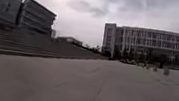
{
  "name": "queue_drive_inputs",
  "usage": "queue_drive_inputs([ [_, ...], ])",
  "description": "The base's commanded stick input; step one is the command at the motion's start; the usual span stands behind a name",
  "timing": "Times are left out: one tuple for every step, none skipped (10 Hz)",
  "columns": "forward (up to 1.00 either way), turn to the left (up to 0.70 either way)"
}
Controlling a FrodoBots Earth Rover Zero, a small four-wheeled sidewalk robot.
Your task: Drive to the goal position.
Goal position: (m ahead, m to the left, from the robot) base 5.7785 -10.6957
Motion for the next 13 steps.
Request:
queue_drive_inputs([
  [0.7, -0.06],
  [0.7, -0.27],
  [0.7, -0.27],
  [0.7, -0.27],
  [0.7, -0.27],
  [0.7, -0.27],
  [0.7, -0.27],
  [0.7, -0.27],
  [0.7, -0.27],
  [0.7, -0.27],
  [0.7, -0.27],
  [0.7, -0.27],
  [0.7, -0.27],
])
